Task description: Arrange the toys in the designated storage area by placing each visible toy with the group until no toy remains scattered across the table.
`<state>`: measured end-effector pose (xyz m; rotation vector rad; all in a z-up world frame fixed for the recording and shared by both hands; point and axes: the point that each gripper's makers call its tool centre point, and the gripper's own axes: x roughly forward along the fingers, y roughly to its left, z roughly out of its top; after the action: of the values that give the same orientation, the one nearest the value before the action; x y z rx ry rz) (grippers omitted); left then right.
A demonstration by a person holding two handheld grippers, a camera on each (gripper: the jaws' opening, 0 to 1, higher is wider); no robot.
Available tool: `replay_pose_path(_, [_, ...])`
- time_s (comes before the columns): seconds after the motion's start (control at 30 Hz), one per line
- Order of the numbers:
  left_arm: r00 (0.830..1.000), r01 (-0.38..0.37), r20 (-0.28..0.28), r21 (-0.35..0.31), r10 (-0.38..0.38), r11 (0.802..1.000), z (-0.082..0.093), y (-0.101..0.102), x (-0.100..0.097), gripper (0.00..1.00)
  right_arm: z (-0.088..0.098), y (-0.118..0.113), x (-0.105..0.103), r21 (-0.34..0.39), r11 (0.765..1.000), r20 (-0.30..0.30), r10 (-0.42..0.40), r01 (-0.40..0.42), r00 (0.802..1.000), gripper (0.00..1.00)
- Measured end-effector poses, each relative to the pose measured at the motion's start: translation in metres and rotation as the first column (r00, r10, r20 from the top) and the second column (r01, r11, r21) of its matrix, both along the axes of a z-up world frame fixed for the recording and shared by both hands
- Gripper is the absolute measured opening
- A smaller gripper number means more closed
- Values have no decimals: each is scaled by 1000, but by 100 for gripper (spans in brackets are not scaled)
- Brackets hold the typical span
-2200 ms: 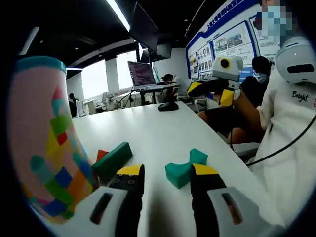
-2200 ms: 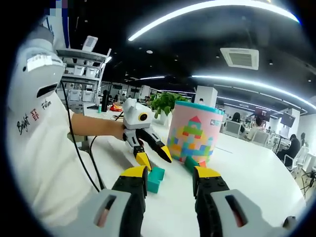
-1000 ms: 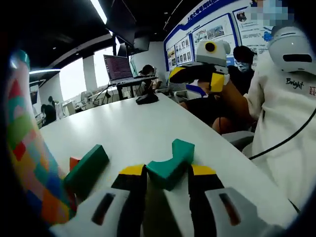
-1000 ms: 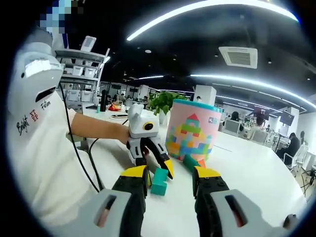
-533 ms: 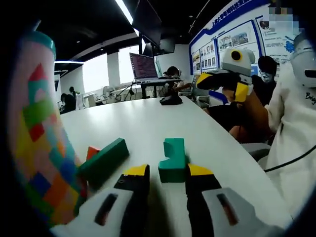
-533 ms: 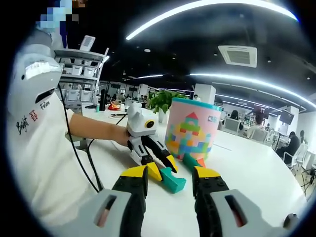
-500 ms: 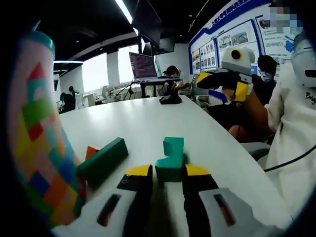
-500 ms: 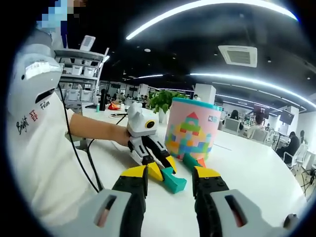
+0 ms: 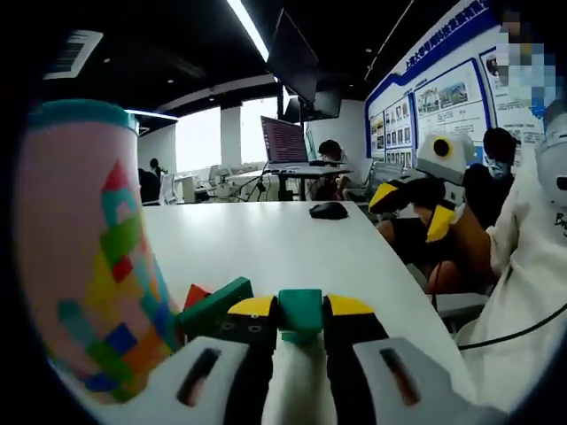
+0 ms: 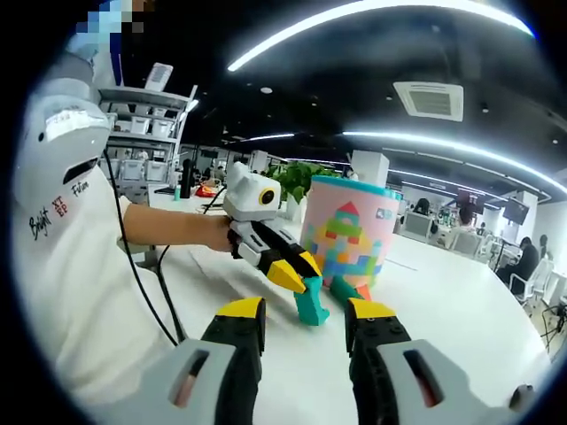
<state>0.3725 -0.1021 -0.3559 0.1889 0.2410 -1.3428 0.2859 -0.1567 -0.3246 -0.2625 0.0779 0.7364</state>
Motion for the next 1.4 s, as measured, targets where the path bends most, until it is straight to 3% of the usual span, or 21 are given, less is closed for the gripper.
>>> replay_pose_path(0.13, [1000,-2,11,7,2,1000,1,-3,3,18,3,-1,0,1,1000,7,-1,1,1000,37])
replay_pose_path(0.27, [1000,-1,-13,-13,0,1000,0,-2,4,19,0,-1,1,0,1000,1,-2,2,1000,37])
replay_pose_path(0.33, [1000,10,11,-15,-10,1000,1,-1,3,23,-1,-1,2,0,1000,-4,-1,1,1000,37])
replay_pose_path(0.37, [999,-11,42,-60,13,998,9,-1,7,27,-2,-1,2,1,1000,-7,-1,1,1000,37])
replay_pose_path(0.43, [999,-18,27,-56,19,998,7,-1,7,31,-2,-1,2,4,1000,-8,0,0,1000,37])
replay_pose_path(0.5, [998,-38,48,-36,39,999,2,1,10,31,-2,-1,3,1,1000,-8,1,-1,1000,37])
replay_pose_path(0.7, [999,-22,42,-38,23,999,-5,-5,5,36,-3,-1,2,2,1000,-9,-1,1,1000,37])
replay_pose_path(0.9, [999,-9,50,-8,10,1000,-16,-16,3,35,-2,-1,2,2,1000,-7,-1,1,1000,37])
replay_pose_path(1.0, [998,3,55,-30,-2,1000,-15,-19,2,24,-3,-2,2,4,1000,-9,-2,2,1000,36])
replay_pose_path(1.2, [999,18,43,-35,-17,999,-15,-19,-2,23,-3,-2,2,5,1000,-8,0,0,1000,36])
replay_pose_path(1.27, [999,20,49,-35,-18,999,-12,-12,-2,23,-3,-2,2,4,1000,-9,-3,3,1000,36])
replay_pose_path(1.4, [994,99,55,-105,-94,989,8,-4,-12,22,-4,-1,1,2,1000,-9,-1,1,1000,36])
